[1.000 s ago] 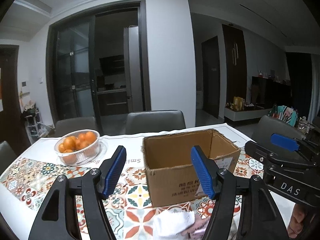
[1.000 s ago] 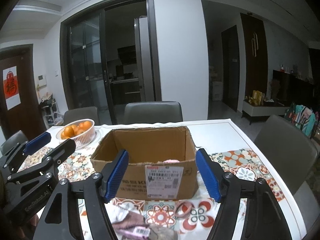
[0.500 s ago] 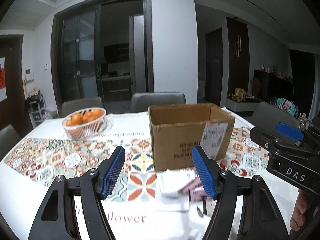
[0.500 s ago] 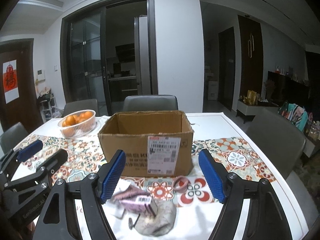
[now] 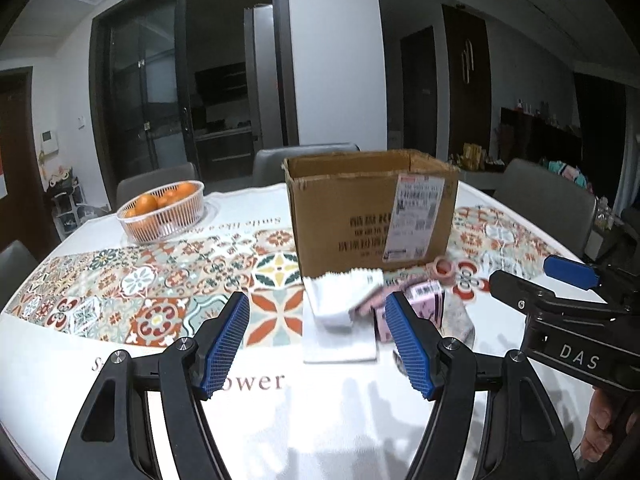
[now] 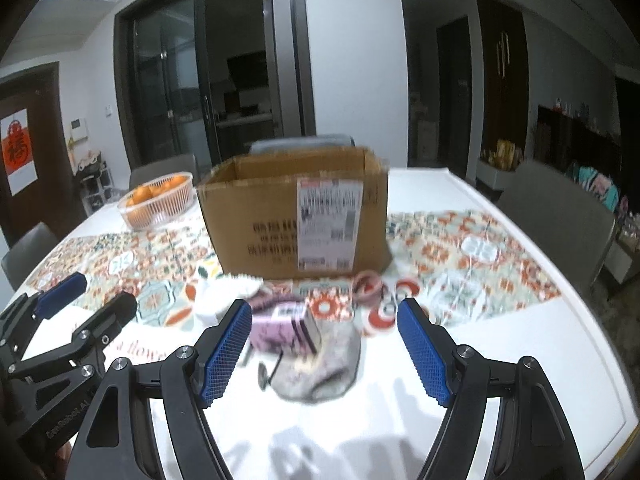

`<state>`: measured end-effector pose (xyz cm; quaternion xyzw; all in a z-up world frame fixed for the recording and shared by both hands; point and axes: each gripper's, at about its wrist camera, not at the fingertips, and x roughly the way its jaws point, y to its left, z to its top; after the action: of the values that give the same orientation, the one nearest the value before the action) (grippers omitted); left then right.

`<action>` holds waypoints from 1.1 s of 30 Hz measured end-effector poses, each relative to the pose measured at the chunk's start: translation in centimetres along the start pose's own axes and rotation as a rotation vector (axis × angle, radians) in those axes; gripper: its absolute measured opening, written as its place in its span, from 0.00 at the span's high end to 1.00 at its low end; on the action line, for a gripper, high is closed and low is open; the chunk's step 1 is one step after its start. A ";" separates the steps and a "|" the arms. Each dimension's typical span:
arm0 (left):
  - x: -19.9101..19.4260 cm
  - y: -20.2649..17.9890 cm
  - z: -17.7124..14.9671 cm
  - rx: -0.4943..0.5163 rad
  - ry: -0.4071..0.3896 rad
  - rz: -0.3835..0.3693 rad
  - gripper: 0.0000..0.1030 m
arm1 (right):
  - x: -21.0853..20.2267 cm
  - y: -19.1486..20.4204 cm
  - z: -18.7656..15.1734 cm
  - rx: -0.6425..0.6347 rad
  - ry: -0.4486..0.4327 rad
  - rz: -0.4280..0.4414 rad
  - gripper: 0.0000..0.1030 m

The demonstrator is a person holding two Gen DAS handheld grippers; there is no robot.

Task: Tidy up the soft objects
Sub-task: 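Grasp the white cloth with the left tool while the right tool grasps the beige pouch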

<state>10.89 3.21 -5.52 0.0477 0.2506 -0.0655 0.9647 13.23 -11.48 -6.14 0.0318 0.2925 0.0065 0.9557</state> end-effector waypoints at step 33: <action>12.0 -0.6 -3.6 -0.032 0.279 -0.052 0.32 | 9.8 -1.1 -3.9 0.075 0.271 0.018 0.26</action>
<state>19.52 1.82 -14.57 0.0345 0.3845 -0.0793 0.9191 19.18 -12.08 -14.95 0.0691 0.4185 0.0085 0.9055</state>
